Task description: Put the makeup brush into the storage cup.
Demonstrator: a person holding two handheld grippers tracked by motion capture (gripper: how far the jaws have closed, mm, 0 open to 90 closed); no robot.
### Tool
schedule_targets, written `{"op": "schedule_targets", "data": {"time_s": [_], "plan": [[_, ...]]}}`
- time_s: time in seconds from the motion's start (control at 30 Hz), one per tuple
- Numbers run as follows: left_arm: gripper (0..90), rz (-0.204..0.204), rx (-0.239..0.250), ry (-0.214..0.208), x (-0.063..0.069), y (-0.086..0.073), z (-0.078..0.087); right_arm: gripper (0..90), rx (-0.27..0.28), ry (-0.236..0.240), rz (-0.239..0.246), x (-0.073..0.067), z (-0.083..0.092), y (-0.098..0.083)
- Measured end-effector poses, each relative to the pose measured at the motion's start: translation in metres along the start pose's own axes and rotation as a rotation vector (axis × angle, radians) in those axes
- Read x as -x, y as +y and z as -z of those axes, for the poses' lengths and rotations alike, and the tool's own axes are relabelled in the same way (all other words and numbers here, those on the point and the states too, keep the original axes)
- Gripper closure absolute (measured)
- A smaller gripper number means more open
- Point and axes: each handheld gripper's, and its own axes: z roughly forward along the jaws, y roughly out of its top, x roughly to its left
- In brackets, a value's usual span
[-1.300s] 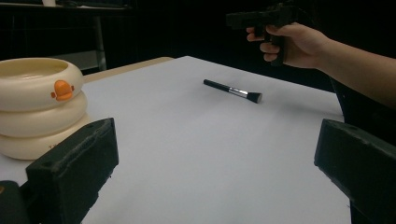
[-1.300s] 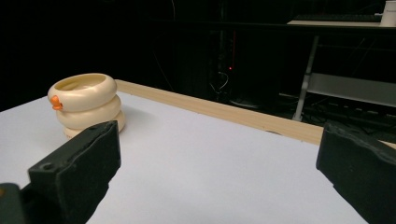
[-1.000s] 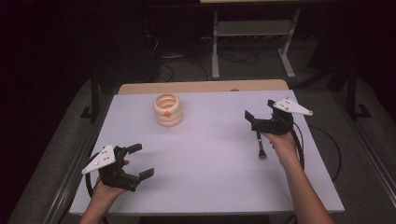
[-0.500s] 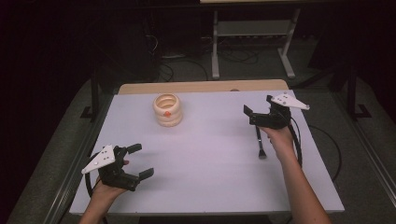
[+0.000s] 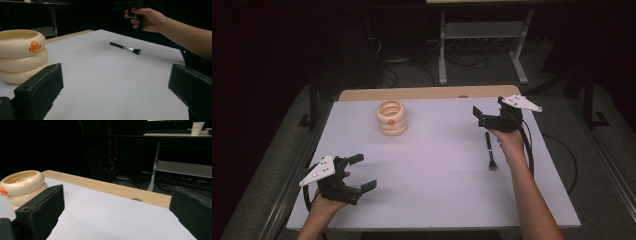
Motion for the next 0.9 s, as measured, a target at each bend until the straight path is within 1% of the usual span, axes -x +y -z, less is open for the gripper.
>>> {"op": "schedule_targets", "data": {"time_s": [0.1, 0.17, 0.3, 0.33, 0.43, 0.53, 0.6, 0.67, 0.7, 0.77, 0.8, 0.83, 0.9], "plan": [[0.0, -0.001, 0.000, -0.001, 0.0000, -0.0002, -0.0002, 0.0, -0.005, -0.002, -0.001, 0.0016, -0.0015, 0.0003], [0.0, 0.002, 0.003, 0.000, -0.0001, -0.0003, -0.0004, 0.0, -0.023, -0.004, -0.004, 0.0045, -0.0035, 0.0003], [0.0, 0.004, 0.001, 0.002, -0.0006, -0.0004, -0.0005, 0.0, -0.047, -0.018, 0.007, 0.0064, -0.0056, 0.0016], [0.0, 0.003, 0.000, 0.002, -0.0006, -0.0004, -0.0008, 0.0, -0.060, -0.021, -0.001, 0.0074, -0.0070, 0.0029], [0.0, 0.001, -0.003, 0.002, -0.0007, -0.0005, -0.0006, 0.0, -0.070, -0.027, 0.001, 0.0080, -0.0076, 0.0038], [0.0, 0.006, 0.002, 0.002, -0.0010, -0.0008, -0.0004, 0.0, -0.098, -0.033, 0.009, 0.0082, -0.0068, 0.0036], [0.0, 0.004, 0.000, 0.003, -0.0012, -0.0008, -0.0003, 0.0, -0.105, -0.035, 0.012, 0.0086, -0.0064, 0.0036], [0.0, 0.004, 0.000, 0.004, -0.0014, -0.0009, -0.0001, 0.0, -0.119, -0.045, -0.001, 0.0090, -0.0045, 0.0041], [0.0, 0.004, 0.000, 0.003, -0.0014, -0.0009, 0.0000, 0.0, -0.119, -0.045, -0.001, 0.0090, -0.0045, 0.0041], [0.0, 0.004, 0.000, 0.004, -0.0012, -0.0009, -0.0001, 0.0, -0.142, -0.052, 0.002, 0.0084, -0.0027, 0.0049], [0.0, 0.003, -0.002, 0.004, -0.0011, -0.0009, -0.0001, 0.0, -0.142, -0.052, 0.002, 0.0084, -0.0027, 0.0049], [0.0, 0.003, -0.002, 0.004, -0.0010, -0.0009, 0.0000, 0.0, -0.151, -0.050, -0.004, 0.0079, -0.0023, 0.0052], [0.0, 0.003, -0.001, 0.003, -0.0010, -0.0009, 0.0001, 0.0, -0.175, -0.049, 0.000, 0.0072, -0.0013, 0.0059]]}}
